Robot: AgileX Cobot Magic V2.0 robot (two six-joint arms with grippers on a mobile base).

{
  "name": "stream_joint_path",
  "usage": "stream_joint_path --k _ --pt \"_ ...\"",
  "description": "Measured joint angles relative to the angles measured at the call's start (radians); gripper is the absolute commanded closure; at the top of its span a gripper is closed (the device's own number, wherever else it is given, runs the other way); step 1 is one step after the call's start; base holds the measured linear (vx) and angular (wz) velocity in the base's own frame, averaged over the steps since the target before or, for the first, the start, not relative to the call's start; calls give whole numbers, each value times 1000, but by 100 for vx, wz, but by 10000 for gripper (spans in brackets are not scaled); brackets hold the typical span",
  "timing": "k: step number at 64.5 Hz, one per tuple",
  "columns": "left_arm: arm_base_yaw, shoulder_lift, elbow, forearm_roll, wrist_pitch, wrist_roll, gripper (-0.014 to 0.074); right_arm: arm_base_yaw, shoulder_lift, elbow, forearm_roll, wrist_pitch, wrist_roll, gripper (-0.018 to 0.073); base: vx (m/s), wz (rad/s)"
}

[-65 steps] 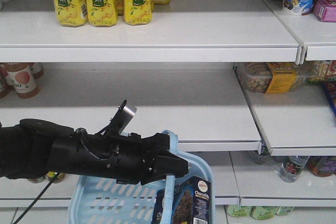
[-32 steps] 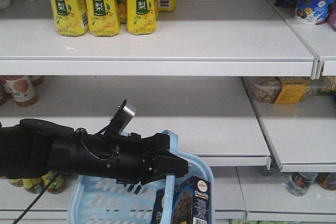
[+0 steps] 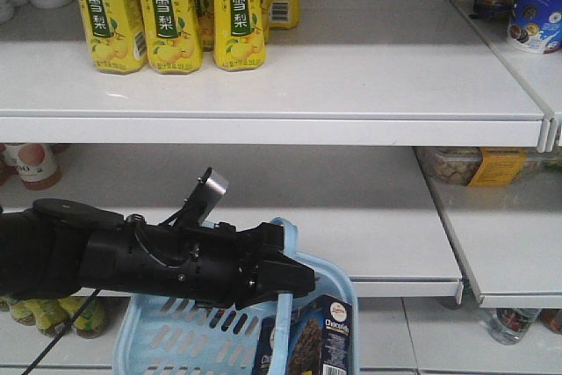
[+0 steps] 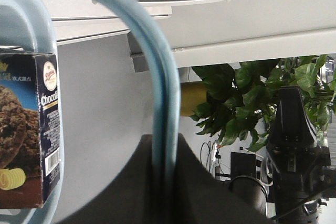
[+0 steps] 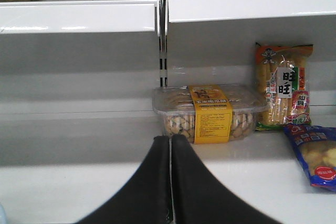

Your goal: Left arm holds basket, right arm returns cookies

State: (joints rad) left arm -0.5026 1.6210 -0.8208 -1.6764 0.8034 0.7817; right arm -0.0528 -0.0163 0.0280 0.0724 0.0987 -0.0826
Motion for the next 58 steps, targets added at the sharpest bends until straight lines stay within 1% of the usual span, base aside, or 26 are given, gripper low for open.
stream_joint_path --k 58 --pt "0 0 0 0 15 -19 604 0 0 0 0 0 0 567 4 1"
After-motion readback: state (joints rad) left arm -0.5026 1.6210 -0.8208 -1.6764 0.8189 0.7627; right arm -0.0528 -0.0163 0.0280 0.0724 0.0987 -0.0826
